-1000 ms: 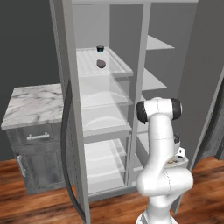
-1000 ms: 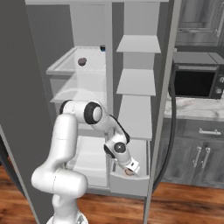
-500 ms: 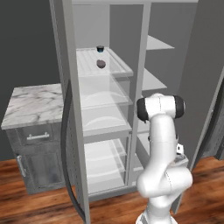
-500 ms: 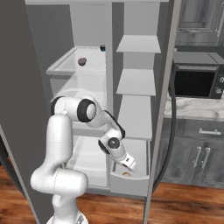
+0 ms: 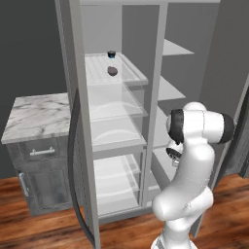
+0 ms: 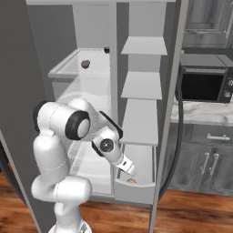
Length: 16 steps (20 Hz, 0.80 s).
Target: Take the eggplant and peach from the fridge shelf and place them in the freezer drawer to begin freezing them.
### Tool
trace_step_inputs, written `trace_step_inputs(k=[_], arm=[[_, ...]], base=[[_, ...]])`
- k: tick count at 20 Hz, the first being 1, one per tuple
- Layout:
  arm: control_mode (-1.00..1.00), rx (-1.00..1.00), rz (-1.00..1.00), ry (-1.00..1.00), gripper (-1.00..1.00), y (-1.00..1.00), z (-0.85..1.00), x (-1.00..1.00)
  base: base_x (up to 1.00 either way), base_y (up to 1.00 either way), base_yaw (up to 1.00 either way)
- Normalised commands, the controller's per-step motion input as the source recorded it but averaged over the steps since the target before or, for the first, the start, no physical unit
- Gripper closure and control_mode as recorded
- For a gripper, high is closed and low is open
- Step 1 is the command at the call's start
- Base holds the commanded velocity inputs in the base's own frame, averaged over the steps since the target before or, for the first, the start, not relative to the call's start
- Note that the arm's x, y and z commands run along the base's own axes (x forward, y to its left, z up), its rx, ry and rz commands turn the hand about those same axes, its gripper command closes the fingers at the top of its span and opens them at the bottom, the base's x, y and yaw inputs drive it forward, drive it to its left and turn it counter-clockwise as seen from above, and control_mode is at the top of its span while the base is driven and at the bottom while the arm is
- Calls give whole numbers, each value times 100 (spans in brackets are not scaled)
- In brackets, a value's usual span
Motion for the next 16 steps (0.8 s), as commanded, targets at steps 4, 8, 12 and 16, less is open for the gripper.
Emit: trace_step_inputs(k=[4, 8, 12, 16], arm=[[-100, 0, 0, -21, -100, 21, 100, -58], [-100, -7, 0, -4, -100, 30, 92, -7], [-100, -13, 0, 5, -100, 31, 38, 0], [-100, 0, 0, 0, -100, 0, 1, 0]], base=[[0, 0, 0], [0, 0, 0], [0, 0, 0], [0, 0, 0]])
